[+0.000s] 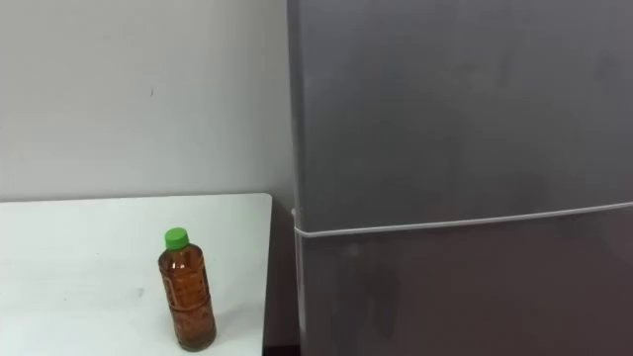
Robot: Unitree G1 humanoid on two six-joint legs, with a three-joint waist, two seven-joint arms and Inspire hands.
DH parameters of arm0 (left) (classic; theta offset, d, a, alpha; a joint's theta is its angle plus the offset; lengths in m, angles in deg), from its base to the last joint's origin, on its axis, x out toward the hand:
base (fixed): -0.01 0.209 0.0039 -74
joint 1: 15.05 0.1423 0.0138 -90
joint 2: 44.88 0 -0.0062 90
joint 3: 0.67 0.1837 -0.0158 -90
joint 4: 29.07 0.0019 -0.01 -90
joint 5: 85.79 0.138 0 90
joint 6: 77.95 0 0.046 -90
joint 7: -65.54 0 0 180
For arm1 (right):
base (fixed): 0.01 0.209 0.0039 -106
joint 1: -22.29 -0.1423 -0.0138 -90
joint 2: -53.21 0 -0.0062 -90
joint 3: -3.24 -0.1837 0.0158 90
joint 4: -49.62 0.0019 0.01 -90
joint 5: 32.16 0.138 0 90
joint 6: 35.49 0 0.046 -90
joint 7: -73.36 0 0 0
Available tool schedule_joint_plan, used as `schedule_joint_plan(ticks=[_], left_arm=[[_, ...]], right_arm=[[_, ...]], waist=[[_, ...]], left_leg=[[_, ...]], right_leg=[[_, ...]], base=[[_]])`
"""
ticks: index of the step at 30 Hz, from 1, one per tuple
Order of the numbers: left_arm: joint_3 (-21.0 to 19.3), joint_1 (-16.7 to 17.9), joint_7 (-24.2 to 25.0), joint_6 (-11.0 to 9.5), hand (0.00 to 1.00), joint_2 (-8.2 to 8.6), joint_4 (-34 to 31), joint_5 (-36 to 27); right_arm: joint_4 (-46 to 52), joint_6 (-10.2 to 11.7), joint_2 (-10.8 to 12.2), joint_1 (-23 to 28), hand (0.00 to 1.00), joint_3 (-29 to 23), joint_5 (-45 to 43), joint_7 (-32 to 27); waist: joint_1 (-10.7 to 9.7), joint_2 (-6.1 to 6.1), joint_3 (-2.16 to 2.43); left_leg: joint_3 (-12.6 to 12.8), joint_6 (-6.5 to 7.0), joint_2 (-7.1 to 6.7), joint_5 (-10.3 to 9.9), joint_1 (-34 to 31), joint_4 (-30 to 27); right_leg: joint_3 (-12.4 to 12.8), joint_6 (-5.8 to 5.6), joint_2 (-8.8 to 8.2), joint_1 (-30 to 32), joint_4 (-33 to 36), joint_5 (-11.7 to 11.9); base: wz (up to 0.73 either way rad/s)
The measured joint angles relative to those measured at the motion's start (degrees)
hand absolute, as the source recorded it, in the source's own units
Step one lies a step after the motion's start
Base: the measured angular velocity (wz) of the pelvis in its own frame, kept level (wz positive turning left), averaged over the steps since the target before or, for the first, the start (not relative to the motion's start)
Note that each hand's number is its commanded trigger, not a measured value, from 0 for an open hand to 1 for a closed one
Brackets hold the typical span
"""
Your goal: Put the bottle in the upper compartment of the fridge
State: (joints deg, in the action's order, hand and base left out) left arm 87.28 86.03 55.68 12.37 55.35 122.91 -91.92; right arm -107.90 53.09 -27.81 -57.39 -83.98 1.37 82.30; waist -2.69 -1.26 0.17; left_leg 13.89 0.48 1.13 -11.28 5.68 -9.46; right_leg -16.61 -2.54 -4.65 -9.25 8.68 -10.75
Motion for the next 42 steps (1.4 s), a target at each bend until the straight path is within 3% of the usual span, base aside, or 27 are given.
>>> schedule_joint_plan(ticks=[16, 23, 28, 30, 35, 39, 42], left_arm=[[-0.14, 0.3, -0.93, -0.04, 0.0, 0.06, 0.01, -1.18], [-0.31, 0.13, -3.63, -0.16, 0.0, 0.12, -0.28, -2.38], [-4.19, 0.13, -5.54, -0.16, 0.0, -0.06, -6.41, -6.84], [-7.1, -1.49, -6.49, -0.66, 0.0, -0.11, -8.01, -10.03], [-11.52, -2.88, -10.14, -0.74, 0.0, -0.14, -13.4, -12.49], [-12.94, -2.86, -13.22, -2.09, 0.0, -0.23, -19.0, -13.76], [-13.15, -2.96, -14.62, -2.76, 0.0, -0.27, -23.07, -14.7]], right_arm=[[-0.01, -0.01, 0.0, 0.03, 0.0, -0.26, -0.09, 0.12], [-0.12, 0.08, -0.04, 0.04, 0.0, -0.93, -0.12, 0.39], [0.18, 0.08, -0.08, -0.04, 0.0, -3.21, -2.95, 0.49], [0.23, 0.08, -0.08, -0.03, 0.0, -4.74, -5.29, 0.53], [1.67, 0.06, -0.07, 0.39, 0.0, -6.85, -7.81, 0.84], [2.64, 0.07, -0.31, 0.54, 0.0, -7.61, -8.29, 1.96], [3.47, 0.11, -0.34, 1.05, 0.0, -7.9, -9.02, 2.46]], waist=[[0.01, 0.01, -0.01], [-0.03, 0.52, -0.12], [-0.06, 1.33, -0.24], [0.0, 1.72, -0.41], [0.05, 2.17, -0.34], [0.02, 2.26, -0.18], [0.19, 2.74, 0.28]], left_leg=[[0.04, -0.05, 0.14, -0.04, 0.05, -0.11], [0.28, -0.15, 0.24, -0.1, 0.08, -0.09], [0.28, -0.15, 0.21, -0.09, 0.21, -0.14], [0.22, -0.16, 0.19, -0.15, 0.98, -0.1], [0.22, -0.18, 0.21, -0.26, 0.96, -0.25], [0.22, -0.14, -0.03, -0.26, 0.91, -0.46], [0.22, -0.08, -0.03, -0.32, 0.91, -0.79]], right_leg=[[-0.21, 0.04, 0.02, 0.07, 0.02, 0.03], [0.02, 0.05, 0.14, 0.16, -0.05, 0.04], [0.09, 0.09, 0.14, 0.05, 0.03, 0.06], [0.01, 0.08, 0.13, -0.79, -0.03, 0.05], [0.13, 0.06, 0.14, -0.71, -0.07, 0.04], [0.16, 0.06, -0.03, -0.69, -0.48, -0.15], [0.13, 0.07, -0.02, -0.75, -0.64, -0.12]], base=[[0.0], [-0.01], [0.0], [0.0], [0.0], [0.0], [0.0]])
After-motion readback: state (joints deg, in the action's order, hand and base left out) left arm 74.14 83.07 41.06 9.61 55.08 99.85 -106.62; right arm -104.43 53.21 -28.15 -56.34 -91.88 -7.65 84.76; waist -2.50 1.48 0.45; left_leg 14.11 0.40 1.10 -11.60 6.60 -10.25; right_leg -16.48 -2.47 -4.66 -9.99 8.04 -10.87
